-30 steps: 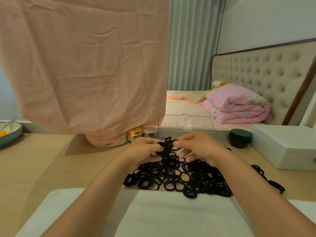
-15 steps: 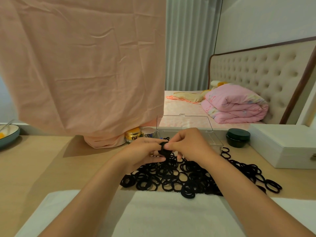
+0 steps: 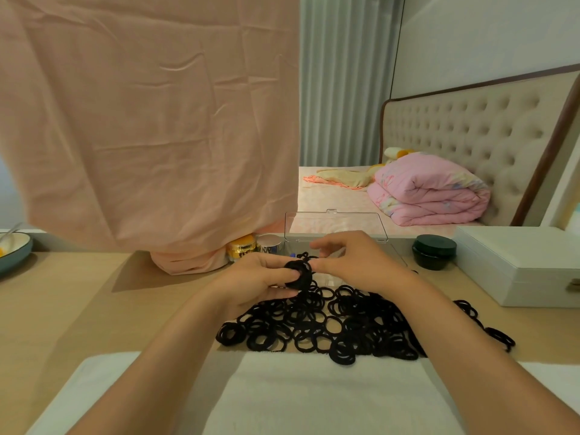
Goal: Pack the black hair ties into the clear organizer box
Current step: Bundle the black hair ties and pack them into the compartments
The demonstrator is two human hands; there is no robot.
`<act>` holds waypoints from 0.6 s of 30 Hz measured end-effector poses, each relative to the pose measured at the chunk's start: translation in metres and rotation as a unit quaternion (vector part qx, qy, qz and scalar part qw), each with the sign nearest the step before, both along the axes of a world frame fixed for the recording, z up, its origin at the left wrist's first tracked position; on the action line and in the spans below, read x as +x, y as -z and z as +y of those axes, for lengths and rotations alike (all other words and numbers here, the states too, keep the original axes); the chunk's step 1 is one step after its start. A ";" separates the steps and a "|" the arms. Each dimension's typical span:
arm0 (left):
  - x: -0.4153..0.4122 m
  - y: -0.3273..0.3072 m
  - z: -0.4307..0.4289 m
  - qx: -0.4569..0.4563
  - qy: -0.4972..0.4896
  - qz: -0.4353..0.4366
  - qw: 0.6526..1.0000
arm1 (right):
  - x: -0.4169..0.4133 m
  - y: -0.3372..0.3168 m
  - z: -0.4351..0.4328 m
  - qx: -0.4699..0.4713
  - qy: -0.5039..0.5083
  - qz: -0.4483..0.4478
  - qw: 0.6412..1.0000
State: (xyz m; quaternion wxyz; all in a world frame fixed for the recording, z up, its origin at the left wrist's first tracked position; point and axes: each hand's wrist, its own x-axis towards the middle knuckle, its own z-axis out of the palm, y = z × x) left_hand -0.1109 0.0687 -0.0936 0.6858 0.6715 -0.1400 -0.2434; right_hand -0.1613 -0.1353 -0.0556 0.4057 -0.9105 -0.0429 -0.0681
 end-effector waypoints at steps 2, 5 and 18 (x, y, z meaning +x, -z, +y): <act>0.000 0.000 -0.001 0.006 0.001 0.004 1.000 | 0.000 0.004 0.002 0.037 -0.012 0.025 0.999; 0.003 0.001 -0.001 0.029 -0.063 0.005 0.998 | 0.001 0.001 -0.003 0.079 0.023 -0.008 0.997; -0.006 -0.008 -0.001 -0.063 0.036 0.048 0.996 | 0.002 0.008 0.018 0.067 0.035 -0.013 0.997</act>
